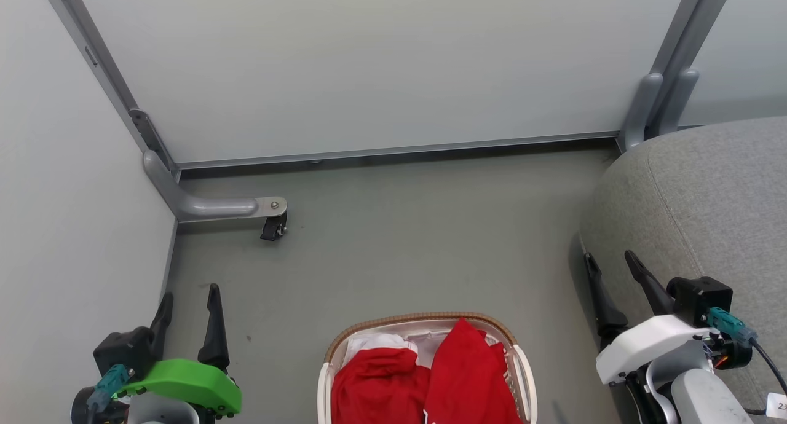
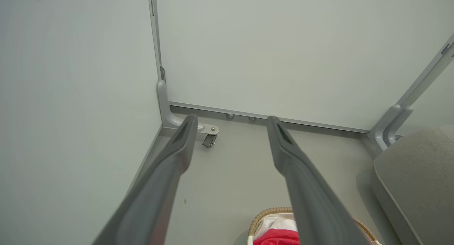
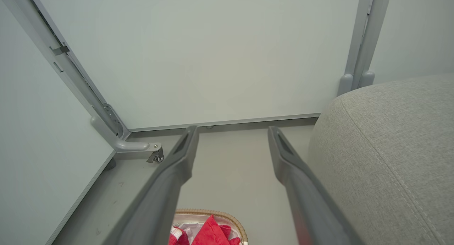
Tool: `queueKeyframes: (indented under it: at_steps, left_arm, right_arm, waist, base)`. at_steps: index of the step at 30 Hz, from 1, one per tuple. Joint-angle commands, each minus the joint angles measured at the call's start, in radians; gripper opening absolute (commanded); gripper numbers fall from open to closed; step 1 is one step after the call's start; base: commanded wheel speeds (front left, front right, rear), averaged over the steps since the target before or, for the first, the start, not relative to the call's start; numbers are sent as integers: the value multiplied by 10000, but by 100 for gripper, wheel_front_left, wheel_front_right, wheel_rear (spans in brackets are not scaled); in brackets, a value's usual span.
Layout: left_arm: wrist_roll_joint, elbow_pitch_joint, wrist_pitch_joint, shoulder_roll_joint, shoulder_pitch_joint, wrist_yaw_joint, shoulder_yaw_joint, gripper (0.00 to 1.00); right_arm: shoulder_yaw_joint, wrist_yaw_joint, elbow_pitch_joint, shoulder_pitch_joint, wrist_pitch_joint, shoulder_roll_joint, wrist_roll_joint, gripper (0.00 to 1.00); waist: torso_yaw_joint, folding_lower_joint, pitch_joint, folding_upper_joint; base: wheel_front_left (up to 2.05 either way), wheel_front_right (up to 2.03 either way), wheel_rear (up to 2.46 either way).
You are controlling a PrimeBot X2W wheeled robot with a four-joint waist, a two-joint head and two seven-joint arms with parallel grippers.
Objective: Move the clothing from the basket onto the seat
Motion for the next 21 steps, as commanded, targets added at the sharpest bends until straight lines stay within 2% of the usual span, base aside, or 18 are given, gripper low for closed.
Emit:
queueKeyframes:
  at_steps: [1,21]
  left_arm:
    - [271,-65,-101,-31,19,-39,92,100]
    - [1964,-146,-522,-229,243,-170,334,100]
  right_arm:
    - [-19,3,4,-137,-100,-19,-267,100]
    - [-124,3,228,-61,-516,59,-1695,100]
  waist:
    - [1,0,-7,0]
    - [-68,0,18,0]
  base:
    - [0,0,0]
    - [0,0,0]
